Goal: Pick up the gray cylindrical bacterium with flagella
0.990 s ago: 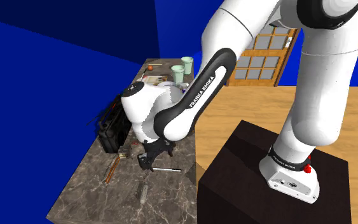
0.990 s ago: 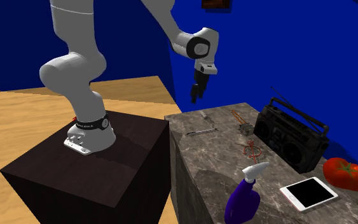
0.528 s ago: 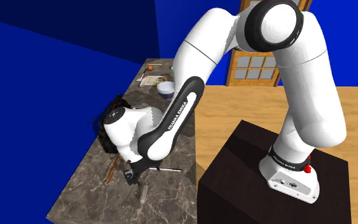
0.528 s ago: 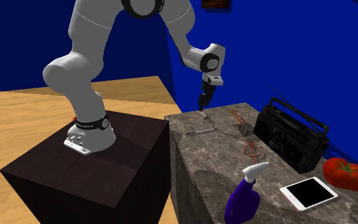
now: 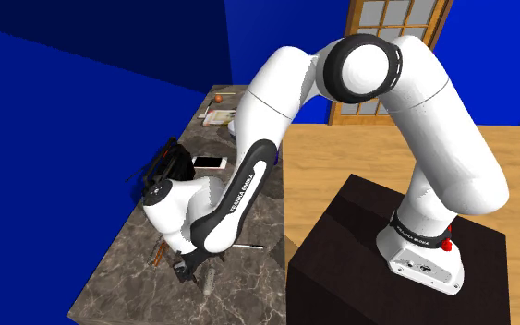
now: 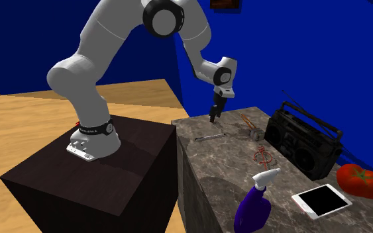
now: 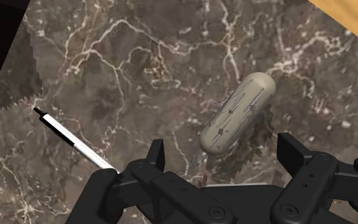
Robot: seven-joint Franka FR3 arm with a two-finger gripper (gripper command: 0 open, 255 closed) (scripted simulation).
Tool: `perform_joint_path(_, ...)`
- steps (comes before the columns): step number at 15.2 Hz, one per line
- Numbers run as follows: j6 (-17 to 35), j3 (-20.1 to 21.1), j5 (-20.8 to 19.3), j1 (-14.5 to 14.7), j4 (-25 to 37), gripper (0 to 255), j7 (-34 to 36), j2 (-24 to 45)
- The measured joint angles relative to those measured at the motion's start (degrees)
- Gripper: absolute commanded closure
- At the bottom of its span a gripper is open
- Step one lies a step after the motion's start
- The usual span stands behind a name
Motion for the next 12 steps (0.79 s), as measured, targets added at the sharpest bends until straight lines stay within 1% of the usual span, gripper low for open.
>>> perform_joint_path(3,0.95,-0.79,-0.74,0.71,1.02,0,0.40,2.00)
perform_joint_path(4,1.13,-0.88,-0.83,0.79,1.03,255,0.48,2.19)
perform_joint_path(12,1.29,-0.97,-0.92,0.86,1.07,255,0.55,2.36)
